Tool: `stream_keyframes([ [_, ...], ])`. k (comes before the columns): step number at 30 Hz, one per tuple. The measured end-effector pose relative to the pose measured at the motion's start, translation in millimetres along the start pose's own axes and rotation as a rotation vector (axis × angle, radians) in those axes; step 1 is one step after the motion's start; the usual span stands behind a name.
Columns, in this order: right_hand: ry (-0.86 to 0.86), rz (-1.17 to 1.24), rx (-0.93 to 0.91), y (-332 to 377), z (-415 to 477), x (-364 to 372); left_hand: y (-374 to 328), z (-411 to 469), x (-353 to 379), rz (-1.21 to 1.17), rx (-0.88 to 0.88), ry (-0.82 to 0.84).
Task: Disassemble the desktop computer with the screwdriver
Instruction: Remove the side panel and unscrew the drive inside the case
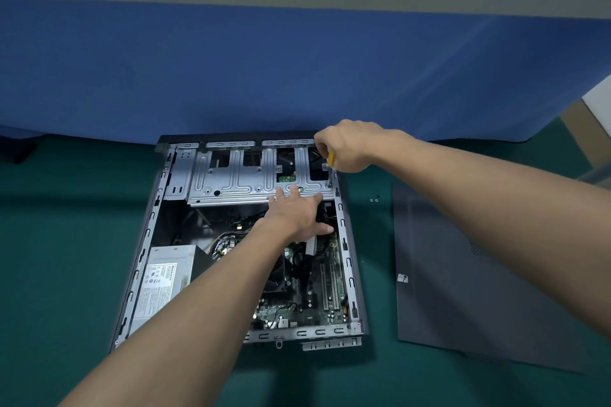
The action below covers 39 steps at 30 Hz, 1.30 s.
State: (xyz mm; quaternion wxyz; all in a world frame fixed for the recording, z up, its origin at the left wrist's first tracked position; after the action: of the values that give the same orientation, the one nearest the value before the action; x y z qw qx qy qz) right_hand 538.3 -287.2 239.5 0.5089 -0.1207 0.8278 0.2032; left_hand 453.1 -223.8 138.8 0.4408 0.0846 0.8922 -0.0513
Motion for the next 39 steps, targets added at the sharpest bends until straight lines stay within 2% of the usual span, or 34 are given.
stream_keyframes([
  [3,-0.045,-0.178,0.175,-14,0,-4,-1,-1,-1,-0.003,0.004,0.002],
  [4,-0.064,-0.203,0.182,-14,1,-6,0,-1,-1,-0.006,0.003,0.002],
  [10,-0.102,-0.014,0.030,-7,2,-6,0,-4,-2,-0.005,-0.002,0.002],
  [13,-0.031,0.132,-0.018,-3,1,-2,0,-4,-3,-0.013,-0.003,0.002],
  [15,-0.017,0.107,0.019,-6,1,1,-1,-4,-3,-0.010,-0.003,0.003],
  [19,-0.092,-0.054,0.168,-19,2,-6,0,-4,-3,-0.010,-0.001,0.000],
  [25,-0.095,-0.019,0.057,-8,5,-11,-1,-6,-4,-0.022,0.000,-0.012],
  [28,0.005,0.106,0.021,-6,4,-5,-1,-6,-5,-0.029,0.001,-0.011],
  [30,0.005,0.065,0.058,-9,5,-1,-1,-6,-5,-0.024,0.002,-0.007],
  [34,-0.120,-0.115,0.140,-14,5,-7,-1,-6,-5,-0.021,-0.001,-0.008],
  [39,-0.047,0.050,0.016,-7,5,-5,0,-6,-4,-0.034,0.001,-0.010],
])
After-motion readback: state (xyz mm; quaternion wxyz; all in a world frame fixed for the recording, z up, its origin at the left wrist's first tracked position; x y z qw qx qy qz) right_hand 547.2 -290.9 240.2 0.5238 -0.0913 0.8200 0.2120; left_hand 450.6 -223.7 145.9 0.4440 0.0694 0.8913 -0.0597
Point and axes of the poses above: each hand's wrist, its own z-axis towards the middle knuckle, its own x-axis out of the palm, y = z × x, the point moved 9 cm from there along z, towards the middle knuckle, and after that the axes turned 11 degrees about z, right-handed, at the moved point
